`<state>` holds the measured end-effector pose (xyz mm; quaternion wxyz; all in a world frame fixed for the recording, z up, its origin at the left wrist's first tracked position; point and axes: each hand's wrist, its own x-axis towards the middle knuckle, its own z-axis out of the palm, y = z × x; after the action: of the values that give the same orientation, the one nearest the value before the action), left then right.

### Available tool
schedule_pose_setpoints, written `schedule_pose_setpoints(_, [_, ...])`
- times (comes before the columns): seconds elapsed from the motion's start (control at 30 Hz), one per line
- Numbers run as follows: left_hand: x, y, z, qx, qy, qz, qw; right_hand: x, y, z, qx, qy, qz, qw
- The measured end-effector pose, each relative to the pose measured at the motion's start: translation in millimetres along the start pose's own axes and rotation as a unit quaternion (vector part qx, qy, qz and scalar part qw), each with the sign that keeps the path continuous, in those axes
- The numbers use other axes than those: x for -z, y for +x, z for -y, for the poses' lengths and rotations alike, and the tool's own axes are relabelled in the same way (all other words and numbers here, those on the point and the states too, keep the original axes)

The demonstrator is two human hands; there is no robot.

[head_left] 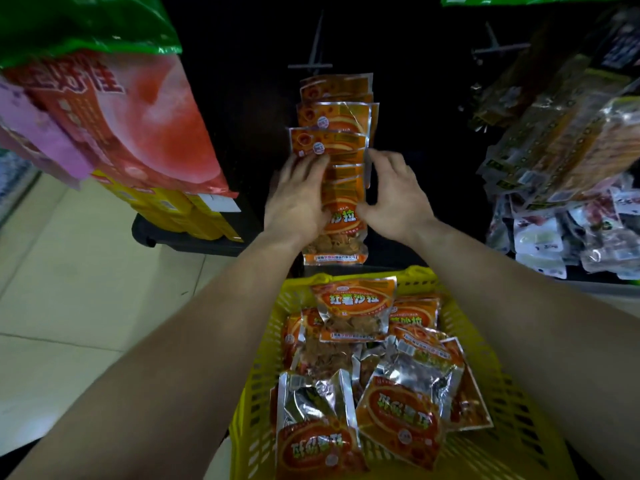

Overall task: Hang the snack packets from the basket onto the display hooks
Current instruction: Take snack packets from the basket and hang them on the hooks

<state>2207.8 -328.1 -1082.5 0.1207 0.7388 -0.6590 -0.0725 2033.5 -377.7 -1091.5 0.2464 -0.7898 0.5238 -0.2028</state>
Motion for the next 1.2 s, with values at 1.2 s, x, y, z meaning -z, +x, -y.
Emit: schedule_pose_setpoints(1.2, [-18, -38, 7, -0.016, 0.039, -0.024, 0.999, -22, -78, -25, -0.060, 0.003, 0.012, 0.998])
